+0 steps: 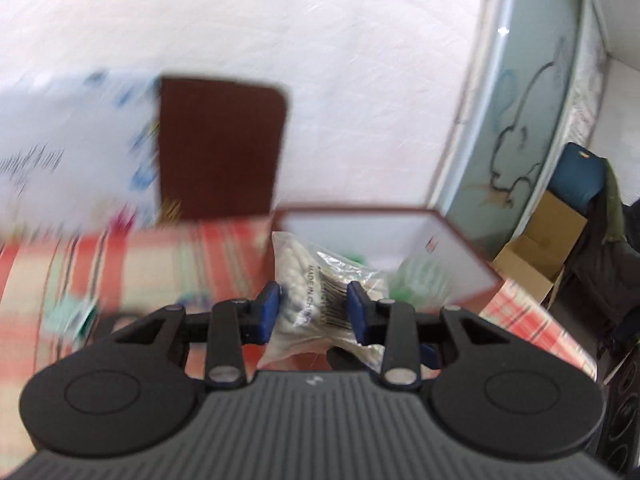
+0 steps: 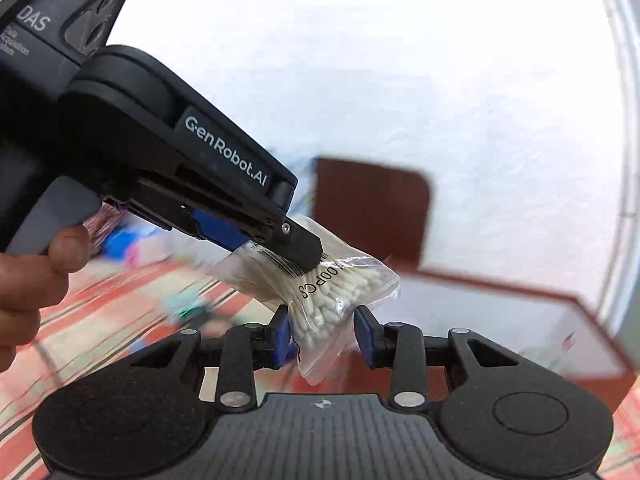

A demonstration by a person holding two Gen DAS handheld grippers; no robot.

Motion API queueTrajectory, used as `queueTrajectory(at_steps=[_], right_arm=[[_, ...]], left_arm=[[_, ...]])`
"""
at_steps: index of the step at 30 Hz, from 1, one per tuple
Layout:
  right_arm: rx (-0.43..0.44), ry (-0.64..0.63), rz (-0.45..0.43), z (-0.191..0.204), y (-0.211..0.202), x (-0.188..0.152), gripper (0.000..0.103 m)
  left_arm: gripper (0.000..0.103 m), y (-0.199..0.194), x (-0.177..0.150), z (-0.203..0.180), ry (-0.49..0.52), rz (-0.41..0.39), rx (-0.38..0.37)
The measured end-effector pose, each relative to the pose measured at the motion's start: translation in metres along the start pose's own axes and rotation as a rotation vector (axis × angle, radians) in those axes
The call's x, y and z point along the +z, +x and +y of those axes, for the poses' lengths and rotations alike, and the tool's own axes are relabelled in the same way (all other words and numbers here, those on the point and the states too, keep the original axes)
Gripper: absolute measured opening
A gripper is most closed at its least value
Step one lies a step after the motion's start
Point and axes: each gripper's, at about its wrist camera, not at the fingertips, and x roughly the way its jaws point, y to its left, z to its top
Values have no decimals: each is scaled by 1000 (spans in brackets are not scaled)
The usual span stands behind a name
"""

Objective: Organize objects

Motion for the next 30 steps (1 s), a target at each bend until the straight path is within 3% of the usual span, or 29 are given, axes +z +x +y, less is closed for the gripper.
queueTrajectory(at_steps=[5,6,7,9,12,16,18,21,25,28,30], right_arm=[[-104,47,61,-58,27,4,37],[-140,46,80,-67,35,1,43],[-184,37,121,-74,44,-2,61],[-232,73,145,-85,46,-7,63],[-218,151,102,-98,25,-14,61],[-186,215,25,-92,-4,-25,61],[-150,248,14,-81,-16,-29,62],[-31,219,54,-48,-28,-33,63],[188,112,188,11,-8,-39,63],[333,52,279,50,21,-43,59],[376,4,308,72,38,-45,55]], left_arm=[[42,68,19,-35,36,68,-10],[52,81,18,-40,48,83,19],[59,92,16,-45,64,91,69],[59,104,11,-47,75,100,152],[59,95,6,-38,41,105,149],[59,58,1,-15,15,52,183],[59,34,-5,4,-19,34,207],[60,-3,-23,44,-83,27,289],[58,-38,-60,115,-221,132,448],[58,-61,-90,154,-360,189,468],[58,-68,-102,167,-406,216,466]])
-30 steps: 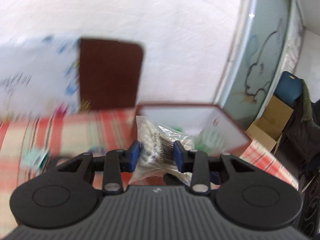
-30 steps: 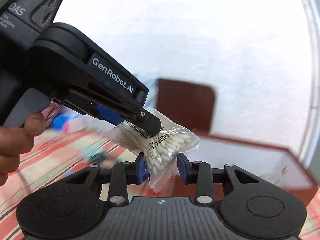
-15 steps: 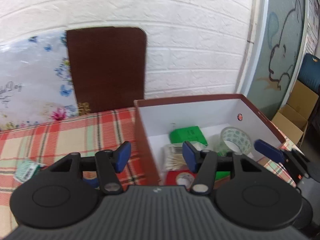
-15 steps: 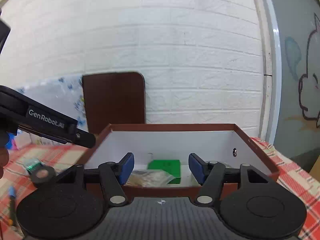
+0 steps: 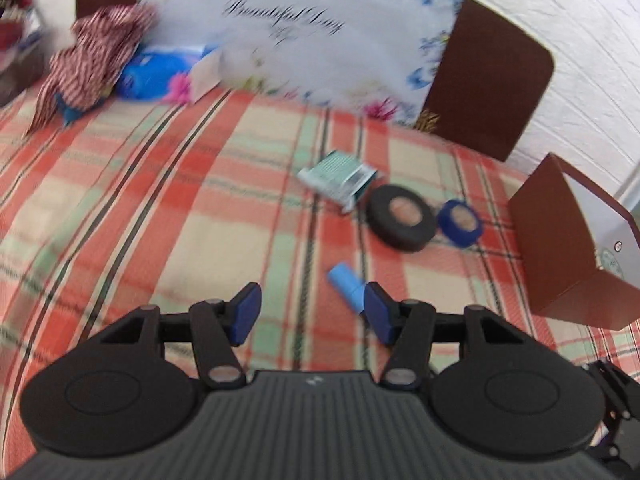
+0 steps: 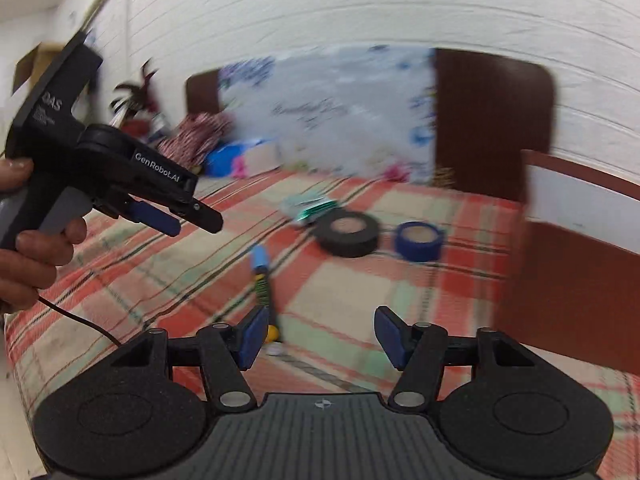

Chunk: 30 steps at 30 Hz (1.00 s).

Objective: Organize objects

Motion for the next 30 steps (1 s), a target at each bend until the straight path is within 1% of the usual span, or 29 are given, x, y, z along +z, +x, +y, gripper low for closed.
queueTrajectory(at_steps=[1,2,3,4,5,6,7,8,9,10,11,12,13,14,15,16,17,20,24,25,26,30], right_arm=[[4,-16,28,4,12,2,55],[11,-22,60,8,21,2,51],[16,-25,90,12,31,3,43],[17,-38,122,15,41,1,39],[9,-58,161,18,54,1,23],[4,-62,164,21,59,-2,22],[11,-47,156,21,57,-1,18],[26,-18,166,20,54,1,16],[45,34,171,15,52,2,16],[78,106,179,9,49,4,16],[111,176,181,1,46,4,16],[150,236,170,-5,42,3,16],[172,259,154,-6,39,4,16],[166,247,139,-3,35,5,16],[153,216,121,1,30,6,16],[137,194,104,5,26,7,16],[124,183,94,6,23,9,16],[130,207,90,-2,21,12,16],[128,229,114,-10,18,23,16],[114,217,122,-10,15,26,16],[103,204,124,-9,15,29,16],[112,199,110,-12,14,38,16]], left_arm=[[58,2,-3,4,-19,18,-14],[58,6,-4,6,-38,40,-40],[58,10,-6,5,-50,59,-71],[58,15,-7,4,-61,76,-95],[59,21,-8,2,-75,97,-112],[60,28,-8,-1,-89,120,-129],[62,36,-10,-5,-98,144,-142],[63,44,-12,-9,-107,167,-139],[65,46,-14,-12,-107,156,-129],[64,45,-14,-16,-103,140,-127],[63,44,-13,-18,-107,141,-139],[53,44,-12,-19,-118,149,-170],[47,44,-10,-20,-131,161,-206],[47,42,-9,-22,-138,168,-231],[41,39,-7,-27,-133,160,-241],[31,35,-6,-32,-116,146,-228],[26,32,-5,-37,-98,131,-208],[23,26,1,-41,-106,115,-221],[19,22,6,-44,-107,107,-242],[14,22,7,-46,-98,110,-240],[13,23,8,-49,-88,115,-234],[13,21,9,-55,-77,113,-234]])
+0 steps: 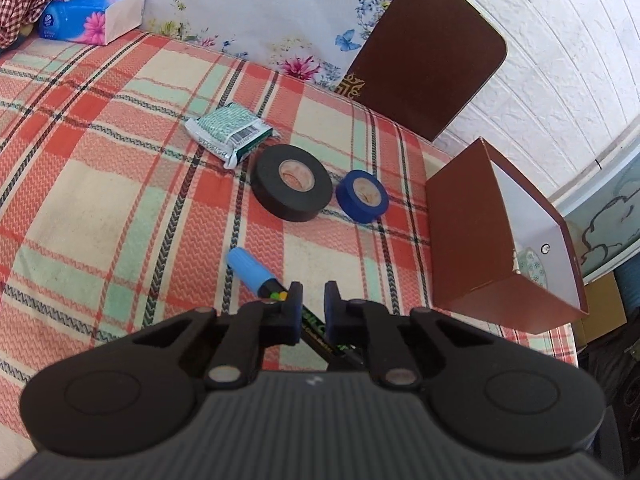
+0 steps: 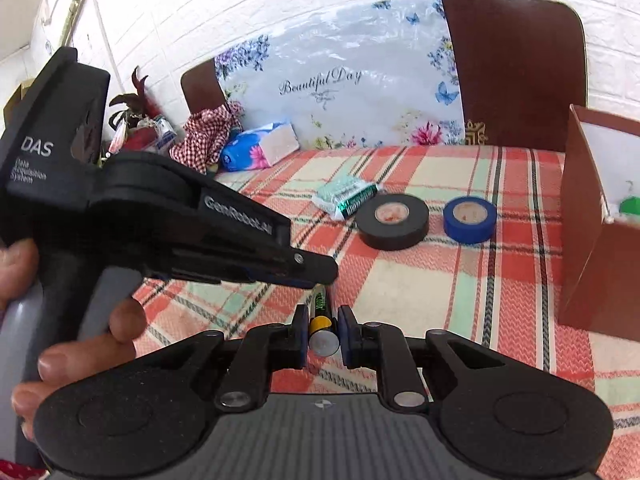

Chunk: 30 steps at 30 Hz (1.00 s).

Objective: Organize objects
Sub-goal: 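Lift the marker and lower it into the brown box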

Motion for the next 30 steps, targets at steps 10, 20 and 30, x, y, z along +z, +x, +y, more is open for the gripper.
queueTrajectory(at_steps=[10,20,30], right_arm=[[4,15,-70,1,-17,-2,16],[-161,55,-315,-53,-78,21,16],[-140,-17,-160,-74,-111,-55,26]], left_arm=[[2,-3,3,-29,14,-4,-49],[9,-24,38,-130,210,-141,-174],[49,10,-15,-116,288,68,-78]])
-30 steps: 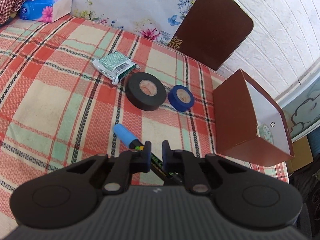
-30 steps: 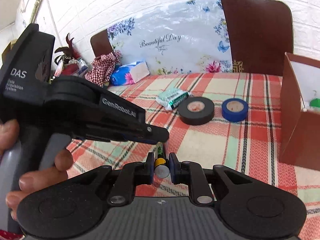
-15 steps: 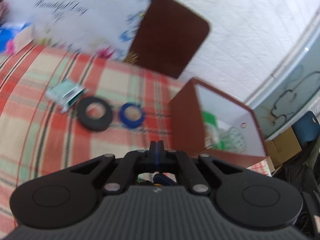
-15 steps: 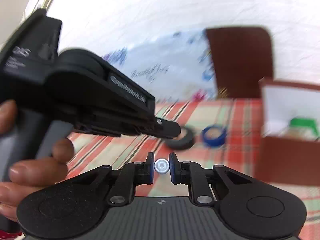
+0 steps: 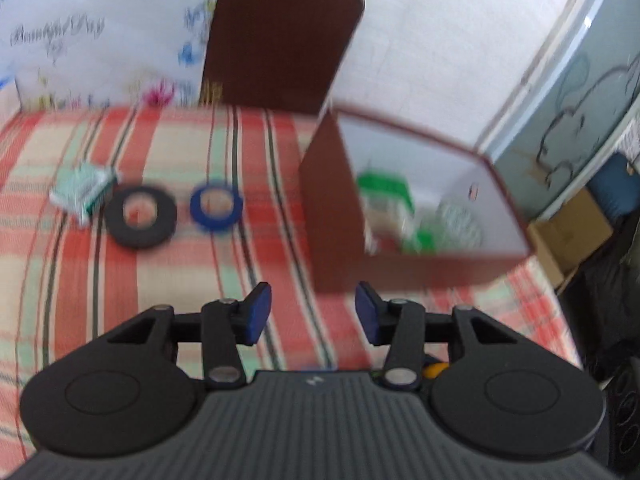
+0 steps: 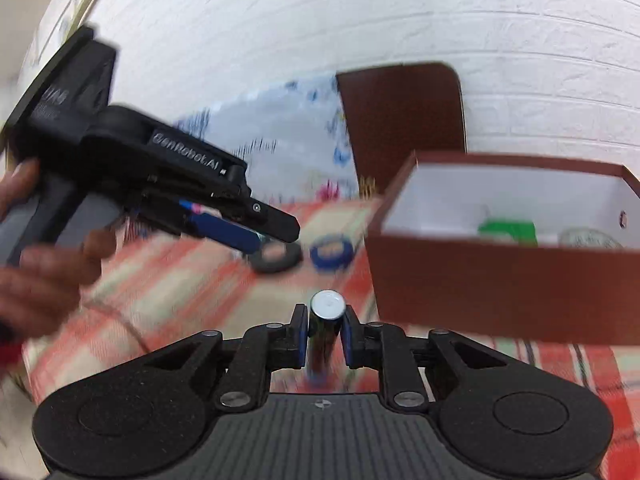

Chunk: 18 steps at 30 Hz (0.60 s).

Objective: Organize objects
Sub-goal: 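Lift the marker and lower it into the brown box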

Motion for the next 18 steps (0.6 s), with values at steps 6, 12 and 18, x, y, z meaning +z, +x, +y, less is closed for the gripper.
queueTrajectory(at_steps=[6,12,18], right_arm=[[-60,-79,105,6,-27,-40,45],[-54,-167,197,3,-9,-47,45],[-59,-207,135,19,0,-56,17]], left_arm=[[49,19,-44,-2,-26,152,-28],[62,43,-69,-17,-103,263,-40],[32,63,-70,-45,-51,230,35]])
